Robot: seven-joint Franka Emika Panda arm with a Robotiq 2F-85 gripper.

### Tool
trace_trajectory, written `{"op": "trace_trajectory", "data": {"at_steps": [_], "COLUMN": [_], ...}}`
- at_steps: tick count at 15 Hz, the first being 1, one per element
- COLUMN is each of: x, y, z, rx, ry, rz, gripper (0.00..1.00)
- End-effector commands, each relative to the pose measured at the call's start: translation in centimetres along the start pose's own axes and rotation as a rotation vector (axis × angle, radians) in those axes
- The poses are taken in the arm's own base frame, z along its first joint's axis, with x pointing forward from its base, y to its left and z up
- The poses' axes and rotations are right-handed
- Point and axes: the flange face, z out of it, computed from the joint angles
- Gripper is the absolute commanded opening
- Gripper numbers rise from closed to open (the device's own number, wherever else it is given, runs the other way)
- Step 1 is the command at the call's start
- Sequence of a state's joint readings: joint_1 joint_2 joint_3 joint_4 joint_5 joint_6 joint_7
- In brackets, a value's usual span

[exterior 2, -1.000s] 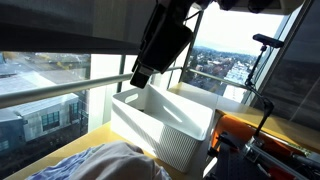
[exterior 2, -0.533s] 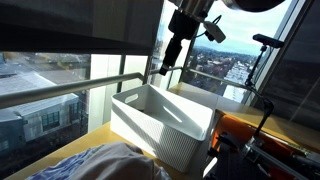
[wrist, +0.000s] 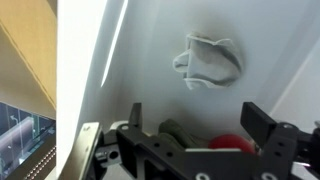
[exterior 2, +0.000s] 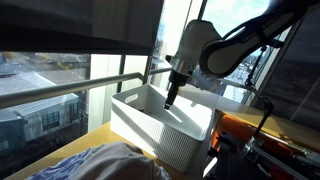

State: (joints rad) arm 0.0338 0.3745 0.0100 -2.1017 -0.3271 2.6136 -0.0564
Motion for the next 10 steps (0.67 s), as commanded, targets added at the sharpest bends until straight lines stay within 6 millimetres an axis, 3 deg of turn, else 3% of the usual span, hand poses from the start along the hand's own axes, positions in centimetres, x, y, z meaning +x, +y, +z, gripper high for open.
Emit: {"op": "trace_trajectory", "data": {"at_steps": [1,6,10], "x": [1.1,1.7,2.0], "y": [-0.8,-2.8,-2.9], "z": [3.8,9.1,12.6], "rx": [0.017,0.023,0.019], "ry": [0.002,-0.031,-0.068], "rz": [-0.016,-0.058,-0.070], "gripper": [1.00,1.00,1.00]}}
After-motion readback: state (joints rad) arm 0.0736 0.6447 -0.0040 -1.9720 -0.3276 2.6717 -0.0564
